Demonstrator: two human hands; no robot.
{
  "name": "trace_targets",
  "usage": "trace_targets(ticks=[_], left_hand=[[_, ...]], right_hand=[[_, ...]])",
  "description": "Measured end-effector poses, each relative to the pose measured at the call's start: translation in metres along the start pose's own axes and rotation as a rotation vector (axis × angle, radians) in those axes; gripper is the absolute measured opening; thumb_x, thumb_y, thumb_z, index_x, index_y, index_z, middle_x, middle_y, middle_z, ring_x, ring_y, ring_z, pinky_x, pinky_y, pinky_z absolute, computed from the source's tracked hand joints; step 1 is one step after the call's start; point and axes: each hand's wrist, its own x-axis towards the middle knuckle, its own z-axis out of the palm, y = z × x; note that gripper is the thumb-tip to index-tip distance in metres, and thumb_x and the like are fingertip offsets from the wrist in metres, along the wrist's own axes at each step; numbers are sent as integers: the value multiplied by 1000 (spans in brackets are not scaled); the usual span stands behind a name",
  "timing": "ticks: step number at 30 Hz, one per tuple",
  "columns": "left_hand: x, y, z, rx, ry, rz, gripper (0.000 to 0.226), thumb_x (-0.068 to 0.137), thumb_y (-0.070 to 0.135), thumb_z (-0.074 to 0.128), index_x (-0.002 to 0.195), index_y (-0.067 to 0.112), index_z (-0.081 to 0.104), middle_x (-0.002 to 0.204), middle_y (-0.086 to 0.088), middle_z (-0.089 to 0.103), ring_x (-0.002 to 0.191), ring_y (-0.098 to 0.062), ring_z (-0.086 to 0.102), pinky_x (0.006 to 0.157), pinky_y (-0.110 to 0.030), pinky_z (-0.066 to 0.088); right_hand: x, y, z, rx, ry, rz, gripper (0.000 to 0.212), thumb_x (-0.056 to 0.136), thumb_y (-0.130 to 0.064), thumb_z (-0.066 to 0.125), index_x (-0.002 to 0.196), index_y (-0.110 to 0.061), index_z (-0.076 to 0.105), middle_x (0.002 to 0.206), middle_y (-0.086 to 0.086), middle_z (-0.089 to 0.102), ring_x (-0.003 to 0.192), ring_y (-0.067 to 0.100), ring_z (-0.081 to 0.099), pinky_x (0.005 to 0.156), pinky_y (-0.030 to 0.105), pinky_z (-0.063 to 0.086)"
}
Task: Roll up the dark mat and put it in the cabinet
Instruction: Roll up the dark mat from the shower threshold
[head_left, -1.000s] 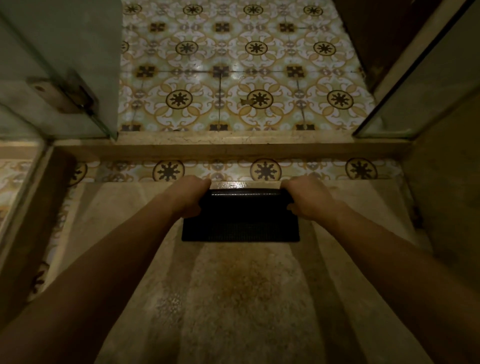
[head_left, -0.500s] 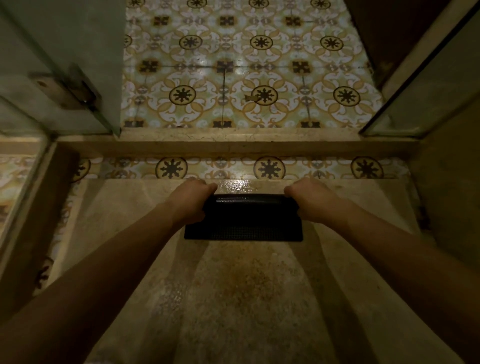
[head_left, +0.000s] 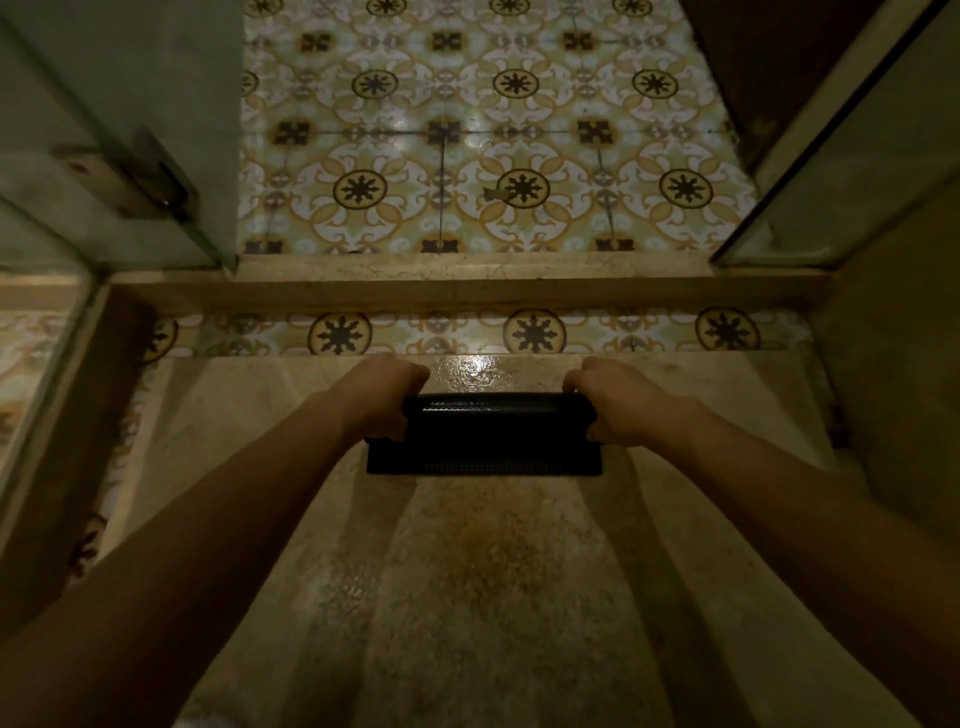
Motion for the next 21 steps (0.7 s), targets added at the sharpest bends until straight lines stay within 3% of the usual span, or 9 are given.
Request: trace_targets(ticks=[3,5,9,13,17,19,21], left_hand=[[0,-8,-5,-88,-89,-24,34,67,18,84,90,18,58,97,-2,56,88,-20,54,63,-28,49],[0,-13,-7,-128,-100,-26,34,71,20,82,98,19,63,103,-3,59,92,-20,56,71,-30,48],[-1,-15,-3,-138,-61,-29,32,66,22,87,88,22,63,96,0,62,83,-15,55,59,-26,42],[0,-12,-2,-73,-71,-8,36,58,28,90,78,26,60,91,3,62,82,-15,55,62,-28,44],[3,-21,-6,-188,-137,-26,28,67,20,85,80,33,64,103,4,64,93,-13,59,64,-22,42],[0,-22,-2,-245,-151,-52,33,67,17,86,88,30,63,107,5,64,97,-14,60,70,-25,47],[-4,-20,4,-260,-161,-78,40,64,18,89,89,29,60,107,3,64,93,-16,61,67,-26,49]], right_hand=[[-1,2,-4,31,-65,-10,44,75,-17,75,117,-16,62,111,8,55,103,26,53,75,28,39],[1,4,-7,76,-116,7,41,77,-14,70,117,-16,64,109,8,60,100,25,57,73,29,42],[0,1,-5,73,-82,39,42,76,-13,74,116,-17,59,113,9,60,99,25,57,71,30,42],[-3,-1,-1,1,-97,27,54,71,-24,82,120,-15,60,114,10,56,99,26,54,74,31,45],[-6,2,-4,72,-144,19,35,77,-18,73,111,-14,67,102,8,65,82,20,55,57,22,38],[-7,2,-4,102,-131,39,39,78,-16,73,117,-15,65,107,8,66,91,22,60,67,26,43],[-9,0,0,83,-84,53,49,74,-20,80,120,-17,61,113,7,63,99,23,58,73,29,45]])
